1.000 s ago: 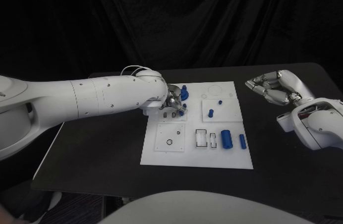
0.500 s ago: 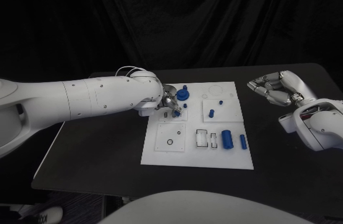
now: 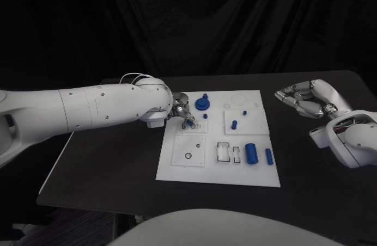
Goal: Assemble the parts on the task board
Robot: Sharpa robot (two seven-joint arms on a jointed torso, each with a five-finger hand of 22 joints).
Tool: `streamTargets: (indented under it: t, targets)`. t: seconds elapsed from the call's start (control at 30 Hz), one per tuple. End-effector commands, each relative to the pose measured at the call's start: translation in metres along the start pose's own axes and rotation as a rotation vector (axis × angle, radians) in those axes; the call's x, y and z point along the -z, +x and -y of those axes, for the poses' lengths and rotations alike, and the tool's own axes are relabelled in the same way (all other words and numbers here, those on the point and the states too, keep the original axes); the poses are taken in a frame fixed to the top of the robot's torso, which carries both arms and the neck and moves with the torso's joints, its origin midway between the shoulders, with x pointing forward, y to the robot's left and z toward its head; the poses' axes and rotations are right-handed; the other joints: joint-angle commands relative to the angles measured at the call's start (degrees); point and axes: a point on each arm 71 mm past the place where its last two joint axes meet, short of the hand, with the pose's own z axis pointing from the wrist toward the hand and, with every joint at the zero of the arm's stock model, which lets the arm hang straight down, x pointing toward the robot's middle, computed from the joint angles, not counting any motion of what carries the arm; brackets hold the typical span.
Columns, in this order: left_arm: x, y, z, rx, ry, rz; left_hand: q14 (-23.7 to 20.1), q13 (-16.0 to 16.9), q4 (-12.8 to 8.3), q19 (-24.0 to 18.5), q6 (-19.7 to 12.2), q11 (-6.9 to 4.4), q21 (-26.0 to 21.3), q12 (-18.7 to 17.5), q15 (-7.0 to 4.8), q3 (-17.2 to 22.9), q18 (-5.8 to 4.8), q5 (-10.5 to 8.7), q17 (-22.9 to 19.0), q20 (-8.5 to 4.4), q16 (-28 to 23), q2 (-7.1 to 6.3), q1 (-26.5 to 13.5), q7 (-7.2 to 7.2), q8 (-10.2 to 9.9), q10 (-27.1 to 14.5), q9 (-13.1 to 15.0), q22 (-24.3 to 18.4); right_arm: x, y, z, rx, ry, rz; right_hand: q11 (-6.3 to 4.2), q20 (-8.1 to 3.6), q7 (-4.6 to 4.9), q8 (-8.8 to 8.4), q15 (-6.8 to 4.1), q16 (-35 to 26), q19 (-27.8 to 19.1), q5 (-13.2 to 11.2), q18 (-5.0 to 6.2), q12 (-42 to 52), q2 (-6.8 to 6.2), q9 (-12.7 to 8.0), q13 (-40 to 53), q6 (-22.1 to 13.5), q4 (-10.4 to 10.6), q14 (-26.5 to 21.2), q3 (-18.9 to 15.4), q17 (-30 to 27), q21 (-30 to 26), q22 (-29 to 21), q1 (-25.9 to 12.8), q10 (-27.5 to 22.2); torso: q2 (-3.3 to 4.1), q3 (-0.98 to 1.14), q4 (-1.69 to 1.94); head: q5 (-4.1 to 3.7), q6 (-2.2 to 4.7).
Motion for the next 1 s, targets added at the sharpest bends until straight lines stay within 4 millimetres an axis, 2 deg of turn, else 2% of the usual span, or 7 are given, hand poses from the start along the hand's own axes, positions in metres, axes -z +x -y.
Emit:
streamTargets:
  t: [0.03, 0.17, 0.37, 0.4, 0.47, 0.67, 1.0]
  targets:
    - [0.000, 0.000, 0.000, 0.008, -0.001, 0.013, 5.96, 15.09, -2.75, 0.23, 0.46, -0.30, -0.19, 0.20, -0.38, 3.10, -0.34, -0.56, 15.09, -0.01, 0.15, 0.03, -0.87, -0.14, -0.28, 6.04, 0.17, 0.12, 0.001, 0.002, 0.002, -0.001, 0.022, -0.015, -0.13, -0.20, 0.10, -0.22, -0.44, -0.39, -0.09, 0.34, -0.32, -0.16, -0.05, -0.06, -1.01, 0.23, -0.07, 1.29, 0.21, -0.04, -0.24, 1.38, 0.43, -0.22, 0.01, -0.01, 0.05, 0.16, -0.01]
    - [-0.001, 0.000, 0.000, 0.010, 0.000, 0.015, 5.96, 15.09, -2.80, 0.25, 0.52, -0.30, -0.22, 0.20, -0.38, 3.33, -0.34, -1.36, 15.09, -0.01, 0.15, 0.15, -1.40, -0.13, -0.50, 6.04, 0.35, 0.18, 0.001, 0.002, 0.002, -0.001, 0.024, -0.018, -0.13, -0.20, 0.10, -0.22, -0.44, -0.49, -0.11, 0.37, -0.31, -0.23, -0.02, -0.06, -1.13, 0.24, -0.06, 1.26, 0.22, -0.16, -0.30, 1.36, 0.46, -0.30, 0.02, -0.02, 0.02, 0.42, -0.01]
    - [-0.004, 0.008, -0.002, 0.022, 0.003, 0.013, 5.96, 15.09, -1.90, 0.15, 0.95, -0.24, -0.54, 0.20, -0.34, 2.93, -0.29, -5.72, 15.09, 0.02, 0.15, 0.83, -3.73, -0.08, -1.45, 6.04, 0.87, 0.10, 0.001, 0.002, 0.003, -0.001, 0.027, -0.019, -0.14, -0.20, 0.10, -0.22, -0.44, -0.52, -0.14, 0.38, -0.29, -0.32, -0.01, -0.06, -1.31, 0.24, -0.06, 1.25, 0.23, -0.19, -0.39, 1.31, 0.48, -0.41, 0.04, -0.03, -0.04, 0.38, -0.01]
    - [-0.004, 0.009, -0.002, 0.023, 0.003, 0.013, 5.96, 15.09, -1.81, 0.14, 0.95, -0.24, -0.56, 0.20, -0.33, 2.85, -0.28, -5.93, 15.09, 0.02, 0.15, 0.86, -3.87, -0.07, -1.53, 6.04, 0.88, 0.10, 0.001, 0.002, 0.003, -0.001, 0.027, -0.019, -0.14, -0.20, 0.10, -0.22, -0.44, -0.52, -0.14, 0.38, -0.29, -0.32, -0.01, -0.06, -1.31, 0.24, -0.06, 1.25, 0.23, -0.19, -0.39, 1.31, 0.48, -0.41, 0.05, -0.02, -0.07, 0.40, -0.01]
    - [-0.005, 0.012, -0.003, 0.027, 0.003, 0.011, 5.96, 15.09, -1.72, 0.04, 0.92, -0.22, -0.66, 0.20, -0.33, 2.78, -0.24, -6.12, 15.09, 0.03, 0.15, 0.90, -4.00, -0.06, -1.63, 6.04, 0.90, -0.05, 0.001, 0.002, 0.003, -0.002, 0.026, -0.018, -0.14, -0.20, 0.10, -0.22, -0.44, -0.52, -0.14, 0.38, -0.29, -0.32, -0.01, -0.06, -1.31, 0.24, -0.06, 1.25, 0.23, -0.19, -0.39, 1.31, 0.48, -0.41, 0.05, 0.02, -0.17, 0.42, -0.01]
    - [-0.007, 0.019, -0.006, 0.043, 0.004, 0.021, 5.96, 15.09, -1.54, -0.11, 0.80, -0.20, -0.81, 0.20, -0.31, 2.70, -0.19, -6.34, 15.09, 0.04, 0.15, 1.03, -4.20, -0.02, -1.87, 6.04, 0.89, -0.24, 0.001, 0.002, 0.002, -0.002, 0.025, -0.018, -0.13, -0.20, 0.10, -0.22, -0.44, -0.57, -0.17, 0.40, -0.28, -0.38, 0.00, -0.06, -1.42, 0.25, -0.06, 1.23, 0.25, -0.26, -0.47, 1.28, 0.51, -0.48, -0.02, 0.01, -0.03, 0.20, -0.01]
    - [-0.007, 0.023, -0.006, 0.069, 0.026, 0.055, 5.96, 15.09, -1.99, -0.06, 0.81, -0.23, -0.93, 0.20, -0.33, 3.17, -0.19, -4.78, 15.09, 0.04, 0.15, 1.38, -3.87, -0.04, -2.42, 6.04, 1.01, -0.17, 0.002, 0.002, 0.002, -0.003, 0.026, -0.017, -0.13, -0.19, 0.10, -0.22, -0.43, -0.59, -0.18, 0.42, -0.28, -0.44, -0.01, -0.07, -1.53, 0.24, -0.05, 1.21, 0.24, -0.27, -0.49, 1.28, 0.55, -0.55, 0.00, 0.02, -0.12, 0.37, -0.01]
